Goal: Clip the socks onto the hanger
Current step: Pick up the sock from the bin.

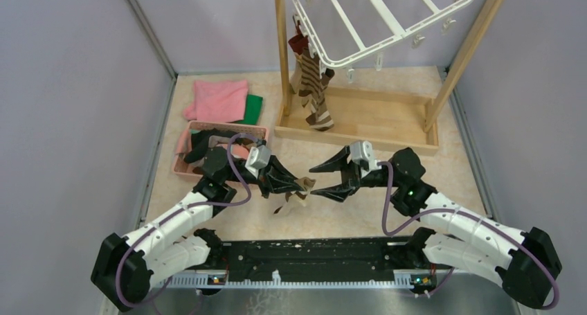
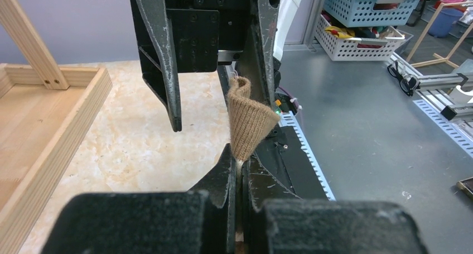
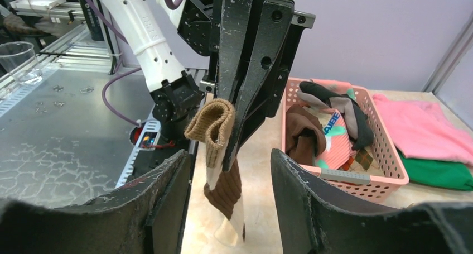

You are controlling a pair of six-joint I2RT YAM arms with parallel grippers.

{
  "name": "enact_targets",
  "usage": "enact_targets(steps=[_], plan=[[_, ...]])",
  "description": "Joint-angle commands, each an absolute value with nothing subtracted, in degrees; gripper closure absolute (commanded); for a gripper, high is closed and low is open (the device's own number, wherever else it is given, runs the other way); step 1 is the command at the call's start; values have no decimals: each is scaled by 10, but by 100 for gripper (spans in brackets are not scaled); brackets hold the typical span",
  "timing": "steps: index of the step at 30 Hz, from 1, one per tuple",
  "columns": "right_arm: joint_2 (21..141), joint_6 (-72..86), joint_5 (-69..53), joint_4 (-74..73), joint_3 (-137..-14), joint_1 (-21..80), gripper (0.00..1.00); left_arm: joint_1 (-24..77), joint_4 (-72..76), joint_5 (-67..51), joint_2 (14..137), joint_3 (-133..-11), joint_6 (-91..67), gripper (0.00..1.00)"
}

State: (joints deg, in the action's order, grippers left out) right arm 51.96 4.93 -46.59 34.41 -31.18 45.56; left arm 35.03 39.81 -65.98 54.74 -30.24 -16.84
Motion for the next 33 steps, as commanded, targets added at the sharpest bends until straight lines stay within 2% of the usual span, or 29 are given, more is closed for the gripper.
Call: enact_targets(steps=[1,10,12,14,16,17,19,22,24,26,27,30,33], plan=[[510,45,-467,376,-313,462,47,353,443,-663,535,-308,-176,100],[530,77,-473,426,-309,462,61,354,458,-665,536,-305,-189,100],[533,79,-473,427,-310,462,67,355,460,-665,537,-304,-191,100],[534,77,-473,419,-314,463,81,356,464,-664,536,-303,-194,100],[534,72,-470,396,-323,463,98,356,466,-659,536,-303,-197,91],[532,69,-467,385,-326,463,100,356,466,-653,535,-302,-198,82],[521,62,-456,364,-329,463,100,357,467,-634,529,-299,-203,60],[494,40,-415,318,-332,463,100,356,443,-578,510,-292,-194,38],[475,18,-371,259,-342,462,100,356,380,-513,487,-291,-155,27],[459,4,-326,207,-352,462,100,356,341,-444,455,-285,-133,4],[451,3,-303,183,-354,462,100,356,341,-420,429,-276,-128,2],[425,5,-269,167,-346,460,100,356,371,-352,372,-238,-148,1],[401,19,-248,165,-335,459,100,357,413,-358,361,-216,-154,1]])
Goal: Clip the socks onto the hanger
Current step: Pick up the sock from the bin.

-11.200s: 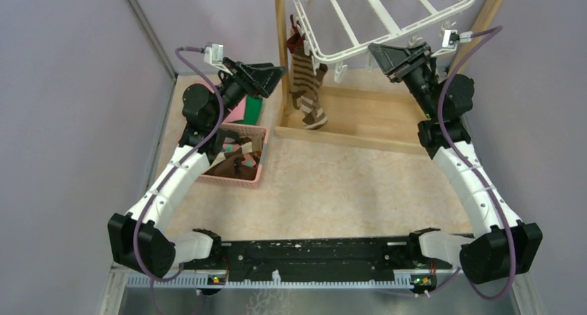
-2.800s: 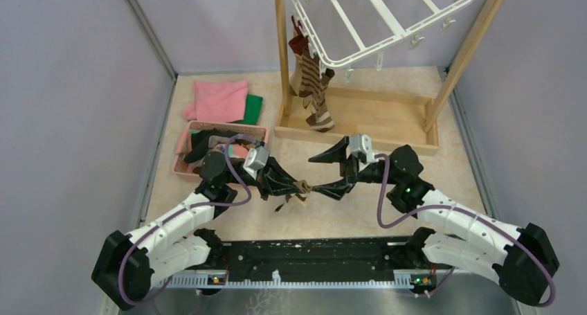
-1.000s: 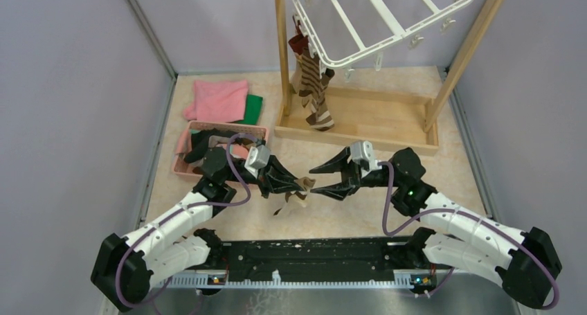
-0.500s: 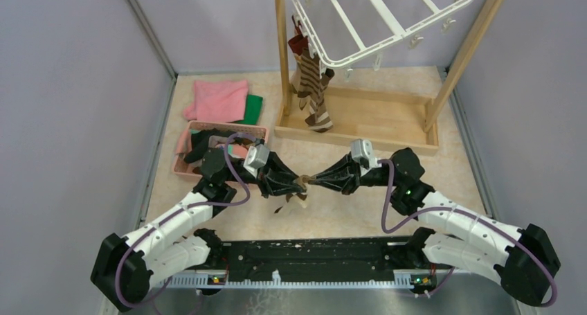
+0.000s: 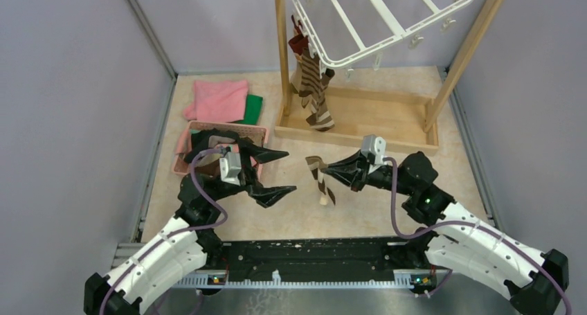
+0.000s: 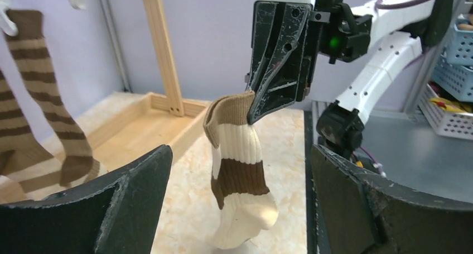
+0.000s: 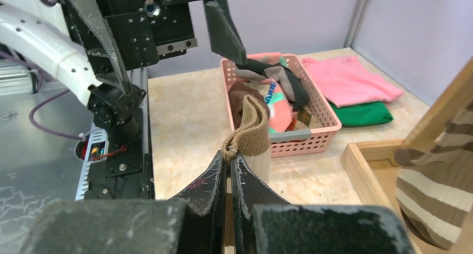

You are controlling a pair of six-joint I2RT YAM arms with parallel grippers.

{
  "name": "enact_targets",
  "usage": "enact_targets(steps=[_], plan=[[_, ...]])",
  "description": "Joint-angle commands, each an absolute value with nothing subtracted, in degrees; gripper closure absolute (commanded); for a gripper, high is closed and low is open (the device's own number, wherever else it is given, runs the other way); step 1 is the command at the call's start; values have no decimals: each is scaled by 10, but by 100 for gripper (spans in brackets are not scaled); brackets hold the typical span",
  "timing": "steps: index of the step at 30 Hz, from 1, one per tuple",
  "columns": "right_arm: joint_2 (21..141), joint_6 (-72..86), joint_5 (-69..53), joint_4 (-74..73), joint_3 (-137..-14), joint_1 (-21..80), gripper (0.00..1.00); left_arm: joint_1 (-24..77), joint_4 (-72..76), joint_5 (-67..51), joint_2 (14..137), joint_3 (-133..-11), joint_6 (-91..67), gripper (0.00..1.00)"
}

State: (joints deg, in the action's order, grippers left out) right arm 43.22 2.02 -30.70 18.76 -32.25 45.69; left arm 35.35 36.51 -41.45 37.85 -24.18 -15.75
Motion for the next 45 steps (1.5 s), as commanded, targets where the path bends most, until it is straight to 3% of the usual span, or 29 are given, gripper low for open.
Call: enact_targets(steps=[1,14,29,33,38,42,45], plan=[[394,21,-244,164,-331,459,100,358,414,-365,367,-219,-162,1],[300,-38,-241,88,-317,452,100,374,556,-466,505,-237,-148,13],[363,-74,-280,121,-330,451,100,374,724,-542,678,-297,-171,17],[377,-90,-290,113,-340,451,100,373,716,-574,698,-313,-153,28],[392,-117,-285,96,-357,450,100,369,696,-604,719,-334,-131,58],[399,-134,-275,80,-374,446,100,361,684,-638,737,-354,-127,64],[399,-139,-273,76,-379,439,100,355,690,-661,748,-364,-143,63]])
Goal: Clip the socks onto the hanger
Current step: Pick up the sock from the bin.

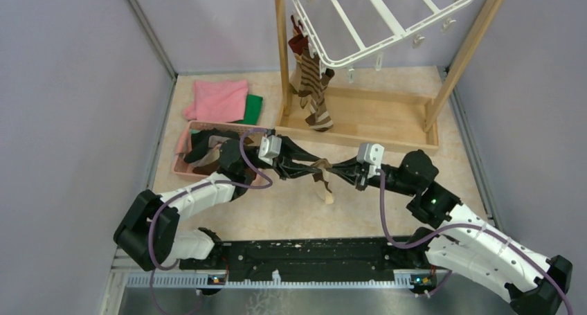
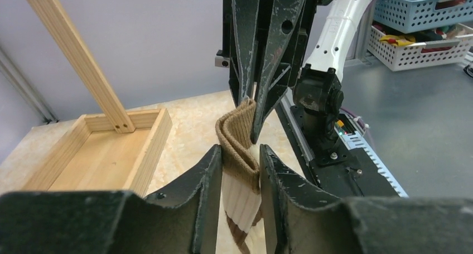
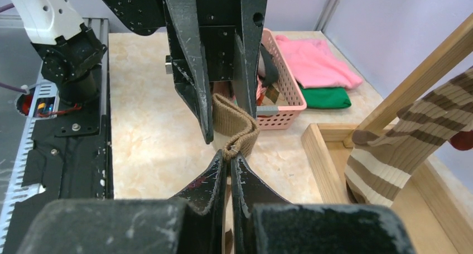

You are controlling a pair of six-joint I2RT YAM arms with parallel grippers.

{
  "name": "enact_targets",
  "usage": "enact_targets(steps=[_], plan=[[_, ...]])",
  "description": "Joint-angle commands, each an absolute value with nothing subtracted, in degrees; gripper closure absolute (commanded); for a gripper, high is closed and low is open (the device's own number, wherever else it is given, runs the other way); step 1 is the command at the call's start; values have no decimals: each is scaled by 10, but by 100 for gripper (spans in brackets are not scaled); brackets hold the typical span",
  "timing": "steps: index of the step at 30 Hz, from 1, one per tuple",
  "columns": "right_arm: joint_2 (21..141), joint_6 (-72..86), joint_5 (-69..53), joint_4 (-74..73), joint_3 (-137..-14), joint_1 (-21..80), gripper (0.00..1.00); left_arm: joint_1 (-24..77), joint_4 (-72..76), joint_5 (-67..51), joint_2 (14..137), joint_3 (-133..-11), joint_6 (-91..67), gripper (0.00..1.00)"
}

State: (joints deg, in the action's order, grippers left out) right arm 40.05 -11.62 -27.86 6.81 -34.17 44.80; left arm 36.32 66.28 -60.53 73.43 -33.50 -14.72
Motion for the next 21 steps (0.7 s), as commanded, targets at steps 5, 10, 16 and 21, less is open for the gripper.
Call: enact_targets(steps=[5,10,16,21], plan=[[400,-130,-290,90,-379,424,100,348,708,-673,747,-356,-159,49],[395,-117,-296,102,-377,421,100,348,717,-675,749,-358,-175,50],[380,-91,-303,131,-363,422,100,348,699,-649,760,-364,-180,59],[377,-72,-311,137,-359,422,100,349,692,-621,756,-364,-183,75]])
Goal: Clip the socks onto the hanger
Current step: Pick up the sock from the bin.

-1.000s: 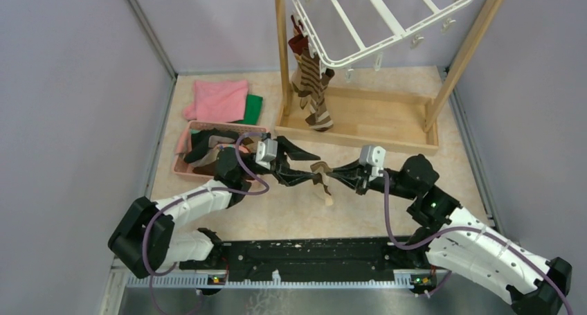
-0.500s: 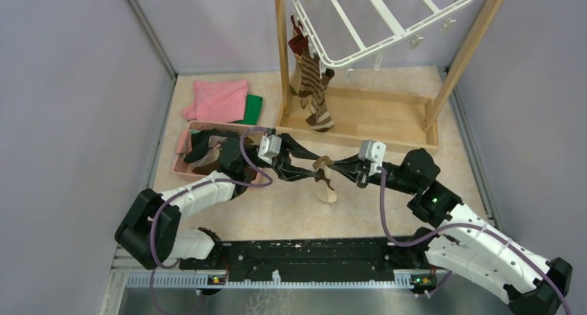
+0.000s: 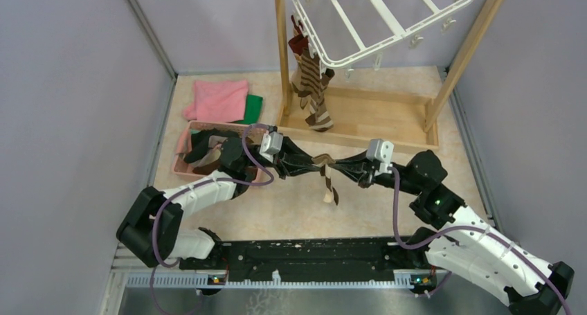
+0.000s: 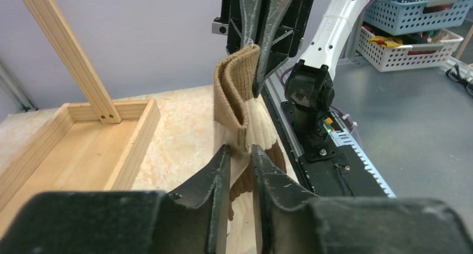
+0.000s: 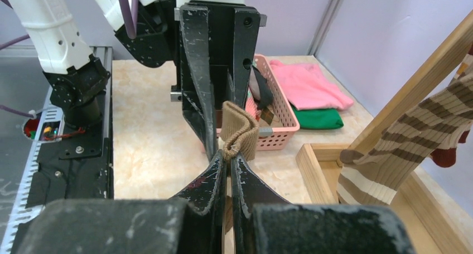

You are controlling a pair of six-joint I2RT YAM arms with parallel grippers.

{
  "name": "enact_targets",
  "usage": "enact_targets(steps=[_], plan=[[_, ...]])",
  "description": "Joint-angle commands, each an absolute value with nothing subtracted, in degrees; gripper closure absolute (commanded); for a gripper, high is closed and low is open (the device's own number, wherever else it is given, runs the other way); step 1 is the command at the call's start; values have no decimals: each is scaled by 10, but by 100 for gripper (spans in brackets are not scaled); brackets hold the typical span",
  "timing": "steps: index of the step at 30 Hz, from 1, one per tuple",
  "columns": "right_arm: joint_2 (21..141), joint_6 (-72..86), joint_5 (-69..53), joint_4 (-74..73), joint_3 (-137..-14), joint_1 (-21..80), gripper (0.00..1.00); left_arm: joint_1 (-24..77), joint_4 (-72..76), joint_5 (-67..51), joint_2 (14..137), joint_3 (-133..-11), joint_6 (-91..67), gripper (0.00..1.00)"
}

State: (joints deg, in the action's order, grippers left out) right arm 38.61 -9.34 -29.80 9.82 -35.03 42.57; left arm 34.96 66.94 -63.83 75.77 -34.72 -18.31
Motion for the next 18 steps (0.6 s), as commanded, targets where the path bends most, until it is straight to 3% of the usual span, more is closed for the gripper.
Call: enact_targets(steps=[1,7,8,10,11,14,18], plan=[[376,-71,-311,137,-359,421,100,349,692,-611,754,-361,-183,80],[375,-64,-304,129,-359,421,100,348,701,-589,723,-338,-177,88],[375,-63,-303,128,-359,422,100,348,707,-593,718,-333,-177,83],[374,-60,-304,129,-358,421,100,349,720,-601,707,-323,-183,61],[374,-59,-305,130,-358,421,100,348,725,-605,705,-320,-185,54],[375,-55,-307,135,-356,422,100,348,742,-616,710,-320,-203,51],[375,-48,-311,141,-354,422,100,349,814,-632,743,-328,-262,54]])
